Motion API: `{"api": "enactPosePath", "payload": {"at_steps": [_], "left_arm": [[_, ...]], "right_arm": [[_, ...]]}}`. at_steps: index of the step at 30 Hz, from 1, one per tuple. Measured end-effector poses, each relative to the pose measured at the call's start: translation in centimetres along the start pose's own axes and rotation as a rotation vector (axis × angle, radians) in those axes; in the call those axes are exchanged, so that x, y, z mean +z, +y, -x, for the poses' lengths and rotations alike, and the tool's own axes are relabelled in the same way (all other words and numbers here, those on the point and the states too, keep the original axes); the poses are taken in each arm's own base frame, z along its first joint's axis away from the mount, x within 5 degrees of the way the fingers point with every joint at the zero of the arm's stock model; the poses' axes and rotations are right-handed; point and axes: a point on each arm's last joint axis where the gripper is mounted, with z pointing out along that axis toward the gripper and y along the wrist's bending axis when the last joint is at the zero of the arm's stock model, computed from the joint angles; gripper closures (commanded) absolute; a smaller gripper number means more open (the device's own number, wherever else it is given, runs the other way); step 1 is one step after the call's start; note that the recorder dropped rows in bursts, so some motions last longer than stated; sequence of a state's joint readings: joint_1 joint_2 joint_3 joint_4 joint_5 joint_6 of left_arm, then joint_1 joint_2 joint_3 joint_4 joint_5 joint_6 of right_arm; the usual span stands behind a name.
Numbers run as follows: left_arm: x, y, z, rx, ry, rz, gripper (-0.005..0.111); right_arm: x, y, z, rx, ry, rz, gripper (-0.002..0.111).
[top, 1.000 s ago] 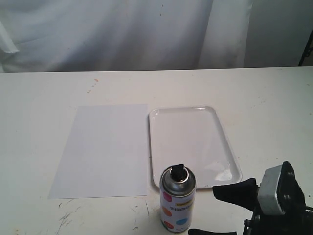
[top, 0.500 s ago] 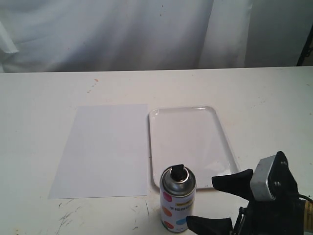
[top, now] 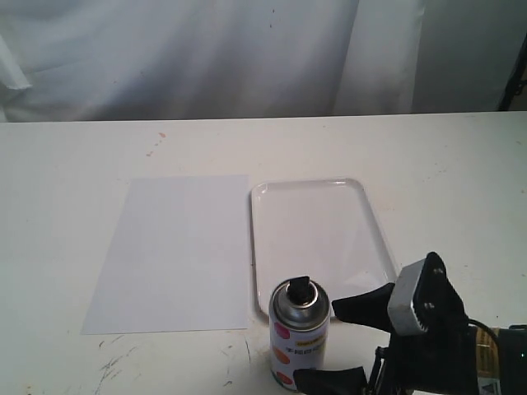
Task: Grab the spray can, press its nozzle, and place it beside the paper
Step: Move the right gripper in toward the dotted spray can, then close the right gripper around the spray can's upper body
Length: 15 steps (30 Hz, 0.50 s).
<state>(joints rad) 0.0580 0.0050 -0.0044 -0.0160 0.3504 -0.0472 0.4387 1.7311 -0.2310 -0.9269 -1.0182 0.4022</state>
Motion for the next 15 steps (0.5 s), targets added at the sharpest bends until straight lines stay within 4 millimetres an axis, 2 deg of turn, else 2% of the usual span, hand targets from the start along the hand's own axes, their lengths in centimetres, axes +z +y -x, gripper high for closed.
{"api": "enactPosePath", "payload": {"at_steps": [15], "left_arm": [[0.0, 0.0, 0.0, 0.000, 0.000, 0.000, 0.107]], "right_arm": [[1.2, -0.5, 0.1, -0.017, 0.008, 0.004, 0.013]]}}
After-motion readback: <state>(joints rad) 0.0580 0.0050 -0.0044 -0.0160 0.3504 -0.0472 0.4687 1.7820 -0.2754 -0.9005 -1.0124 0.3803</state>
